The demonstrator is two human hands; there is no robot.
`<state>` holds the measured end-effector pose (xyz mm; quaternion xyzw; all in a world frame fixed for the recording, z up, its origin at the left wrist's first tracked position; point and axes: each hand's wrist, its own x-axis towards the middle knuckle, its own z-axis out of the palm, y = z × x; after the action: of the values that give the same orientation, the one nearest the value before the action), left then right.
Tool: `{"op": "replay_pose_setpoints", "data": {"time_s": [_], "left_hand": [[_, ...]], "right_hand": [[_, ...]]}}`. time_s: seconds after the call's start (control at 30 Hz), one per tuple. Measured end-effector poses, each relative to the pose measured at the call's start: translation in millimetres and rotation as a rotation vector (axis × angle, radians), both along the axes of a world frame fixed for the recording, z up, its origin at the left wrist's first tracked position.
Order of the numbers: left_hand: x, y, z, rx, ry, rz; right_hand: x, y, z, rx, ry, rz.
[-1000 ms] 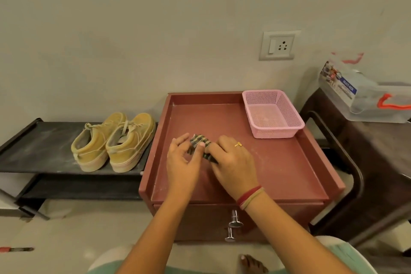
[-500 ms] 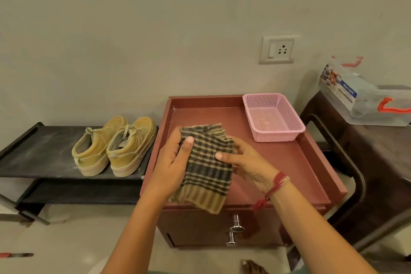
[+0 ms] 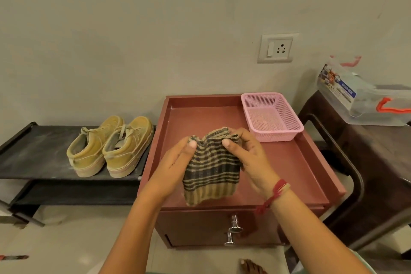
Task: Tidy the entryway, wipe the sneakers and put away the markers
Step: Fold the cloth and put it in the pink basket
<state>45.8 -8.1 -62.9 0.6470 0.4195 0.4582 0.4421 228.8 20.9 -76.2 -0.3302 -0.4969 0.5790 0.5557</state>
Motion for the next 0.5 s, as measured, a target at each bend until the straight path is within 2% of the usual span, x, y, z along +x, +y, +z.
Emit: {"op": "replay_pose_setpoints", "data": {"time_s": [0.07,0.13,0.2,0.3,0.37,0.43,0.5], "left_hand": [[2,-3,3,-0.09,0.01,-0.132],[0,-3,4,-0.104,0.086,-0.16],[-5,-2,6,-0.118,0.069,-0.102],[-10,5,3,-0.065,0.107,0.017],[-4,7,-3,-0.048,0.036,0.129],[7,10,-9,-0.034,-0.071,0.282],[17,13,-14,0.009,-0.13,0.386]], "right_hand": [[0,-1,-1,-0.145,0.098,0.203],[0,-1,-2,-0.233,0.037,0.265],[-2,-3,-3,-0.231,-0.051,0.193],[-4,-2,-7,-0.161,-0.152,-0.054],[-4,-2,-9,-0.136,-0.183,-0.212],[-2,-1,-10,-0.16,-0.167,-0.312],[2,1,-7,-0.16,-0.034,-0.303]]}}
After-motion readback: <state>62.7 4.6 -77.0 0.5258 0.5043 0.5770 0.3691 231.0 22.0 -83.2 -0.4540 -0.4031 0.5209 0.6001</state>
